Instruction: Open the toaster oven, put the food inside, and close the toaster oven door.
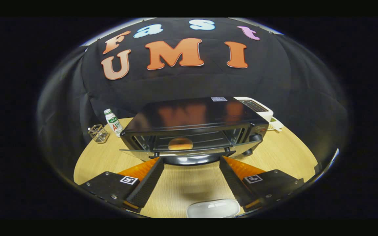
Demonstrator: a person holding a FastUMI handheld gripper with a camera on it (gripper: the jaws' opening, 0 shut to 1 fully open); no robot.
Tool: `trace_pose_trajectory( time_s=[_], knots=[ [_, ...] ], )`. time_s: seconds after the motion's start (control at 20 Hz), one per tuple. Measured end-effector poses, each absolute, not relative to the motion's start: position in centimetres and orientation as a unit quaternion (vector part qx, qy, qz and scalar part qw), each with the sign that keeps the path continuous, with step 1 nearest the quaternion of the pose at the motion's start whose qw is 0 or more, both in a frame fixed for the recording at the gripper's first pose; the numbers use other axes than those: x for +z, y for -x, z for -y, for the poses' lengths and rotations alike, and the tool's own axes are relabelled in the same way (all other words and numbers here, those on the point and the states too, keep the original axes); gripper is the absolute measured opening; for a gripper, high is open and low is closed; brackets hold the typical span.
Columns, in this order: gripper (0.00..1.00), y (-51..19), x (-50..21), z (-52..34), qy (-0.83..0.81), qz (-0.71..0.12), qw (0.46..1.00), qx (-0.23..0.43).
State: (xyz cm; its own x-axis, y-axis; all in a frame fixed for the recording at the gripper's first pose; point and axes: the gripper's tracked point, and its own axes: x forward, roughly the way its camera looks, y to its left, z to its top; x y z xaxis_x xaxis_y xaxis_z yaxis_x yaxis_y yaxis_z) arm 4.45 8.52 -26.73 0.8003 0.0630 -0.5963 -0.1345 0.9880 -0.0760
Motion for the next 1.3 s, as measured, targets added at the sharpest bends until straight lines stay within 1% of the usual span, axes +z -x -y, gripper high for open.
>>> trace_pose_trajectory(
  time_s=[0.15, 0.45, 0.7, 1.0, 1.3],
  knots=[
    [1.0, -5.8, -25.6, -9.2, 0.055, -0.297, 0.952, 0.056],
    [1.0, -6.4, -23.2, -9.9, 0.055, -0.284, 0.955, 0.063],
    [1.0, -5.8, -17.4, -11.2, 0.069, -0.249, 0.963, 0.074],
    [1.0, -4.5, -8.6, -12.2, 0.057, -0.198, 0.975, 0.082],
    [1.0, -2.5, -3.6, -12.0, 0.063, -0.165, 0.981, 0.084]
  ],
)
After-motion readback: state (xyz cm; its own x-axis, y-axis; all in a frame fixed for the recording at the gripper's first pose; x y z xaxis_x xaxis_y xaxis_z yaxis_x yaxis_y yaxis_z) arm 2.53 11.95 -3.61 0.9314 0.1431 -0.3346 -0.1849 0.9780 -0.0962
